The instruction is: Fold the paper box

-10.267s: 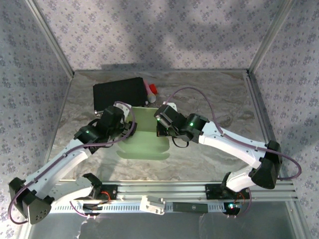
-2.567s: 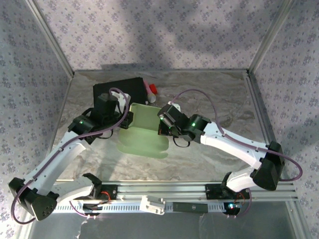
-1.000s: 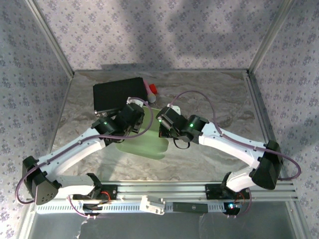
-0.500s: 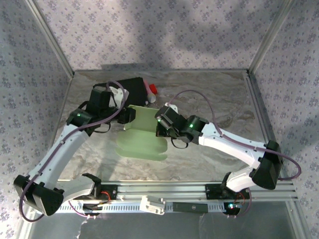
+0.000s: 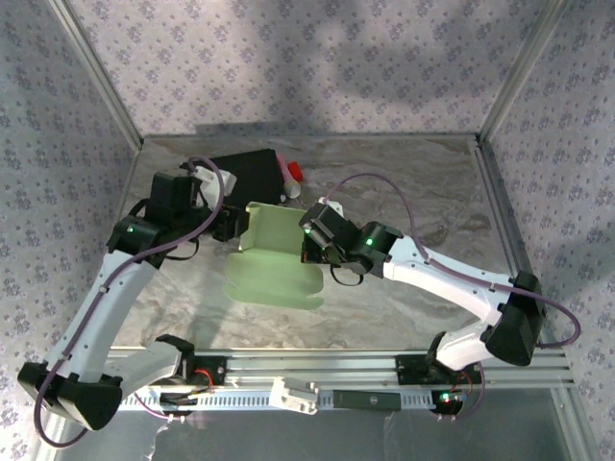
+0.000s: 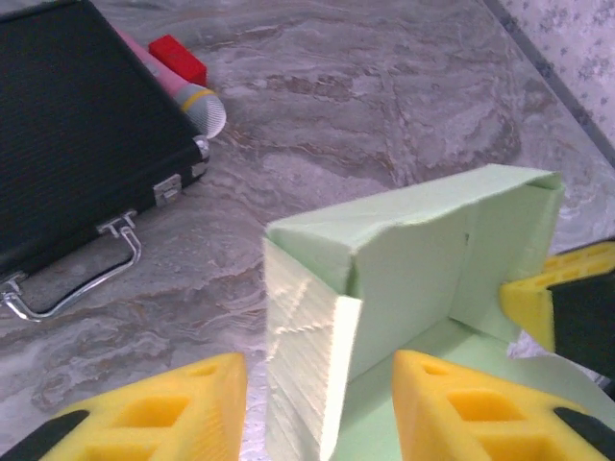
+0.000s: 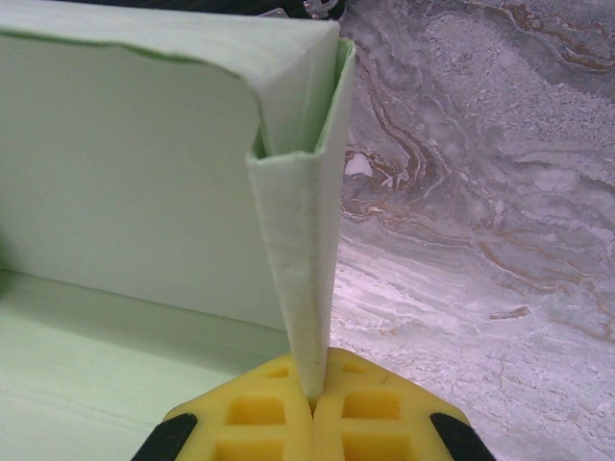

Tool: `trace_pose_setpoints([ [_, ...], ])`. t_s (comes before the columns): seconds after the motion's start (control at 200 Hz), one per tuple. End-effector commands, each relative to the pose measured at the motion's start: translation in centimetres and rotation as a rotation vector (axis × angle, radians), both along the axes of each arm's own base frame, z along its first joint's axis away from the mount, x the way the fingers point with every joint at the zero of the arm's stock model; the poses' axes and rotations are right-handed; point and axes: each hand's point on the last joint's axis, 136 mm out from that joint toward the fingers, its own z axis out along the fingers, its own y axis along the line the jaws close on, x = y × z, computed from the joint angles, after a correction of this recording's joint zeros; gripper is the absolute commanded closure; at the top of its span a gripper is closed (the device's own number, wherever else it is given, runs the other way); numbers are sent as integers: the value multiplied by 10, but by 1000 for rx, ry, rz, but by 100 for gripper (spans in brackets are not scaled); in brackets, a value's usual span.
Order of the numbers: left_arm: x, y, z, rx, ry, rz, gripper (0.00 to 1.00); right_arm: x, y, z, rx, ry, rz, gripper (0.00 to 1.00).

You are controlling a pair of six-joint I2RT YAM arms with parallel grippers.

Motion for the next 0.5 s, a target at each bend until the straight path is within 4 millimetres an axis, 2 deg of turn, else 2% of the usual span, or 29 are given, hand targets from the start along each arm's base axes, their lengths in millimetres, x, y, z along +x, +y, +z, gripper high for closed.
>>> trace_pose_setpoints([
  [0.0, -2, -6, -3, -31, 8, -51, 62, 1, 3, 10, 14, -15, 17, 100],
  [0.16, -2, -15, -11, -51, 45, -104, 65, 1, 2, 9, 11, -14, 16, 100],
  [0.25, 0, -15, -13, -50, 45, -99, 65, 1, 2, 11, 11, -16, 17, 100],
  [0.405, 4, -14, -15, -57, 49, -91, 73, 1, 3, 12, 15, -17, 20, 100],
  [0.495, 4, -16, -15, -64, 50, -101, 74, 1, 3, 12, 13, -18, 21, 100],
])
